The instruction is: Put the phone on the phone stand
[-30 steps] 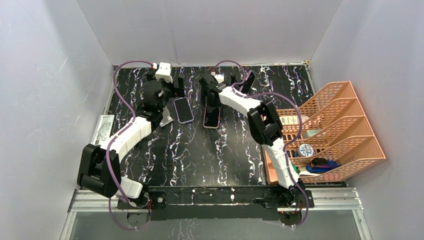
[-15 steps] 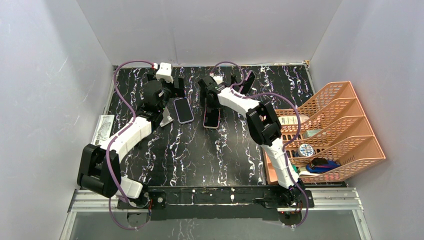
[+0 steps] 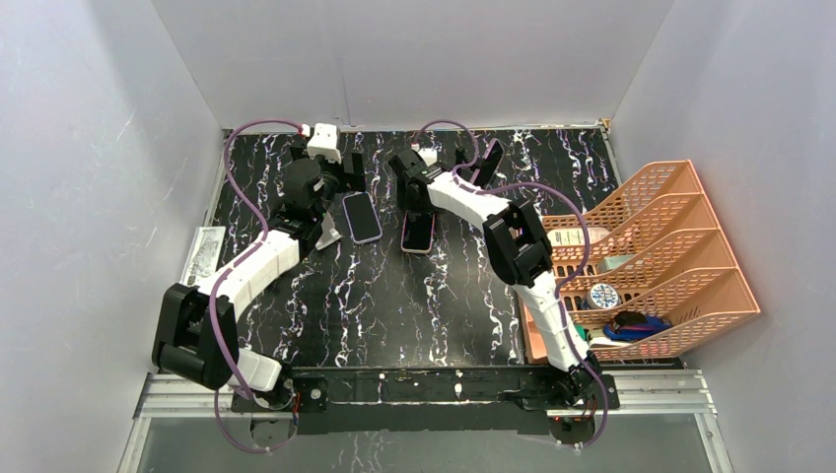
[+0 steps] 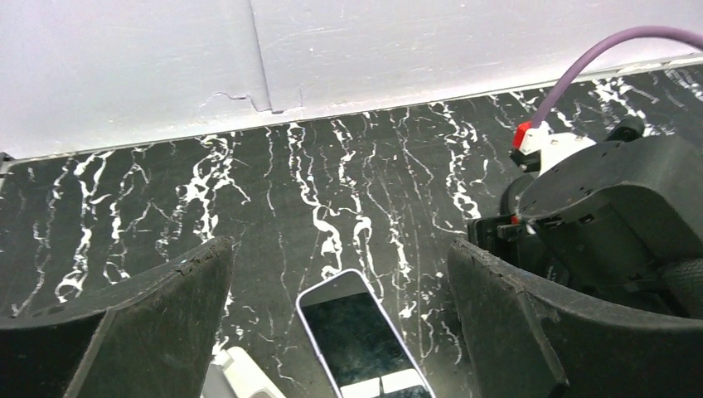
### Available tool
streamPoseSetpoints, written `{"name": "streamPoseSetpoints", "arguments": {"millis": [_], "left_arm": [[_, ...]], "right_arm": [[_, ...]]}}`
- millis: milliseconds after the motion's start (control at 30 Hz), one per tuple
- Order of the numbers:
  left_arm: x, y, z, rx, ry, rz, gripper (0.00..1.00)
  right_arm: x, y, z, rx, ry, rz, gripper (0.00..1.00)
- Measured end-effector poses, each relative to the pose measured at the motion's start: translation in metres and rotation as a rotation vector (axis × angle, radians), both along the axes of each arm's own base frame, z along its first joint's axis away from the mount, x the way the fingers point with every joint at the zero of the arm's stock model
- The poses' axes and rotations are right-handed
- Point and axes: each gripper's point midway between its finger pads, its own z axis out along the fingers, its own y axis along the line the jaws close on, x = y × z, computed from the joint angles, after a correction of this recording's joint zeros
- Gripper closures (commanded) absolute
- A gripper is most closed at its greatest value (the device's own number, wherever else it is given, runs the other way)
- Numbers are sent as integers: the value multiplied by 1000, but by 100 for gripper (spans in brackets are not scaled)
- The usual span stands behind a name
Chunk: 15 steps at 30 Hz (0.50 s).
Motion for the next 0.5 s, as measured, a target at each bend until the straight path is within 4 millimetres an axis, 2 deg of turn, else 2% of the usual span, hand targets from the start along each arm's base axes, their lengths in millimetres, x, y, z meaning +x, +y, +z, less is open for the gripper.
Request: {"name": "streamPoseSetpoints", "arguments": {"millis": [100, 200, 333, 400, 500], "left_arm": [[0, -5, 1, -56, 5, -10, 2], [1, -20, -2, -143, 21, -54, 2], [-10, -55, -22, -224, 97, -164, 2], [-25, -71, -38, -253, 137, -224, 2], [-67, -90, -87, -252, 245, -301, 3]], "right_arm": [[0, -1, 0, 0, -12, 2, 41], [-2, -3, 1, 19, -38, 10, 41], [-18, -12, 4, 46, -55, 25, 42], [-31, -21, 5, 46, -53, 36, 42], [-46, -33, 12, 43, -63, 46, 42]]}}
